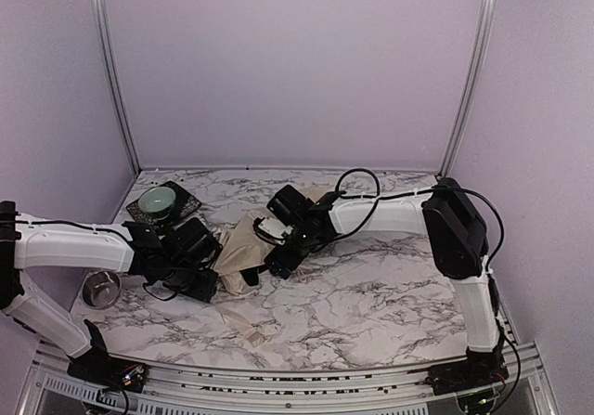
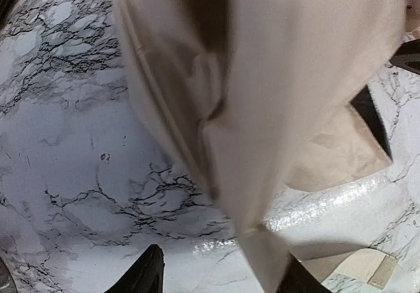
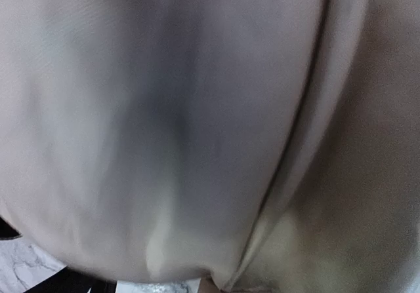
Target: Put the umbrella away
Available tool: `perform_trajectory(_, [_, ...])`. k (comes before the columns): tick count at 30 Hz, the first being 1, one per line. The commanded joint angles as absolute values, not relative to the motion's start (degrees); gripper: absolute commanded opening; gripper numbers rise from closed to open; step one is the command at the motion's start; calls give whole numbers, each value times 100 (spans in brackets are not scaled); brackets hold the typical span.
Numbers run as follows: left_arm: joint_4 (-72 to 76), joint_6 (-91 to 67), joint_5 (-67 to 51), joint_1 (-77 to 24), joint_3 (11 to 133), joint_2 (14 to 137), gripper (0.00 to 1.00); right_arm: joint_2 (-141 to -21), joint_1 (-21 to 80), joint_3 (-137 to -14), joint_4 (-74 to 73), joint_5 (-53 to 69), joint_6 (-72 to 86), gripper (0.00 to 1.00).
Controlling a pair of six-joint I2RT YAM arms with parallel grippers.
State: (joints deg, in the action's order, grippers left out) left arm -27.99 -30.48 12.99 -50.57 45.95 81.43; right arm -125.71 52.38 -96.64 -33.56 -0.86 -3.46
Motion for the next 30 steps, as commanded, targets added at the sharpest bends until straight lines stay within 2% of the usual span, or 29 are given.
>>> perform_trajectory(1, [-2639,-3008,1576,-4838,4506,7966,52,-13000,5029,-10064,-3322,-144,-443,90])
perform_trajectory(11, [-2010,-2799,1226,-4540,4056,7862,38,-13212,5018,-10494,-3532,-472,-779,88])
perform_trajectory(14, [-1863,-2782,1009,-4493,3933,7836,29,-12955,5011,-10443,-3453,-574,-889,88])
perform_trajectory(18, [-1720,-2624,471,-4487,3878,7718,10,-12758,4924,-10298,-3153,-540,-1115,88])
perform_trajectory(22, [-1396,-2282,-142,-4491,3727,7455,0,-13005,4859,-10347,-3042,-292,-1325,88])
perform_trajectory(24, [-1347,-2209,-191,-4491,3673,7327,0,-13182,4860,-10430,-3041,-139,-1445,88])
perform_trajectory(27, [-1316,-2178,-243,-4483,3618,7172,0,-13442,4676,-10563,-3091,45,-1602,80])
perform_trajectory(30, [-1164,-2205,-621,-4482,3533,6968,0,-13568,4667,-10592,-3199,133,-1597,62])
